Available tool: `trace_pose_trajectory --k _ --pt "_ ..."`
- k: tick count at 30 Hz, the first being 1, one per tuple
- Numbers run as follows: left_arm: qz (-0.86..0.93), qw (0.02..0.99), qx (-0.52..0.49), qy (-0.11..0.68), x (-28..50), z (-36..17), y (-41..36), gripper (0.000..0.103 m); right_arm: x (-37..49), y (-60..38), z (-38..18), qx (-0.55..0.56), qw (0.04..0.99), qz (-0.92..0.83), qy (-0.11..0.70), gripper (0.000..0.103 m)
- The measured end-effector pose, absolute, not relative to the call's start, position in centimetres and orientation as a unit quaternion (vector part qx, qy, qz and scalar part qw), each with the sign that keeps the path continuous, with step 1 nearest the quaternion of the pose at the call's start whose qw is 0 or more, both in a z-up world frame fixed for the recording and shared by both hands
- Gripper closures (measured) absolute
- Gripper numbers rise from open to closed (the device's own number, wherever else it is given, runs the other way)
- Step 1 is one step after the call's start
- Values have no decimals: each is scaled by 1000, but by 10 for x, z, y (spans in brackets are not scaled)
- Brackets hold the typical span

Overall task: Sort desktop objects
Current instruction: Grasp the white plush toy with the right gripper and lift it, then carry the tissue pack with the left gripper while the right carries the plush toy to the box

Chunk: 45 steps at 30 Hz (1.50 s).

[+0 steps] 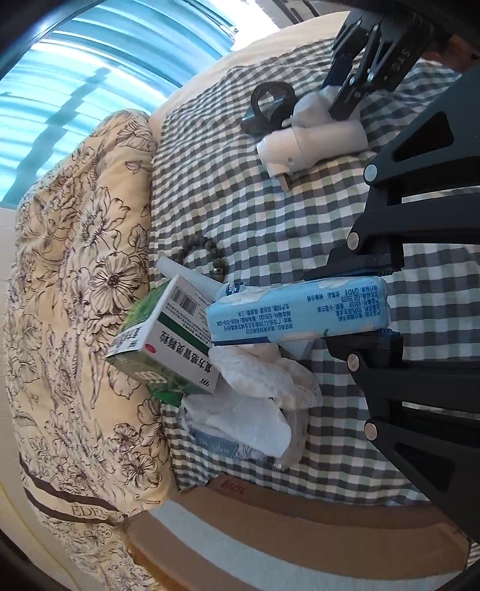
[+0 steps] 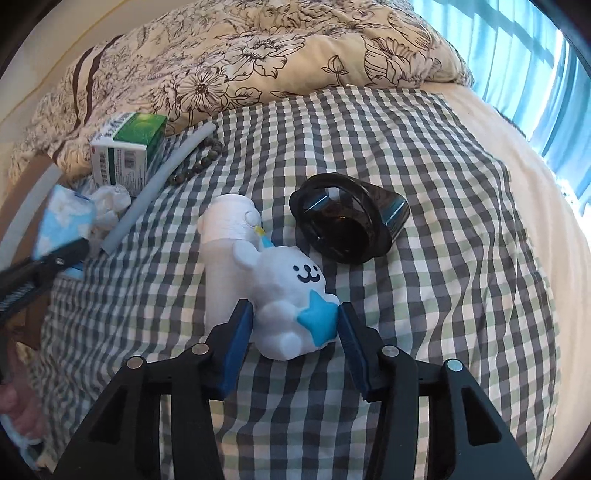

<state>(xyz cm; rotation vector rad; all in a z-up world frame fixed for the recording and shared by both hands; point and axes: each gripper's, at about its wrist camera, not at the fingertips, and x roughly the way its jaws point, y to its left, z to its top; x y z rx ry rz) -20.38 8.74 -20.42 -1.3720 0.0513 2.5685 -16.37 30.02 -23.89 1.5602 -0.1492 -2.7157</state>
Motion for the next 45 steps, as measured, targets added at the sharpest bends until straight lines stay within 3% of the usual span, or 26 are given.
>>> trace_pose_trajectory --k 3,11,45 --pt "880 113 -461 15 -198 -193 83 82 -168 294 -247 507 -11 -862 -19 53" --pt "896 106 -432 11 -178 -153 65 82 -147 297 -219 485 -8 -873 -49 55" --pt "953 33 -301 -28 -42 1 -54 82 -13 180 -1 269 93 -959 -11 55"
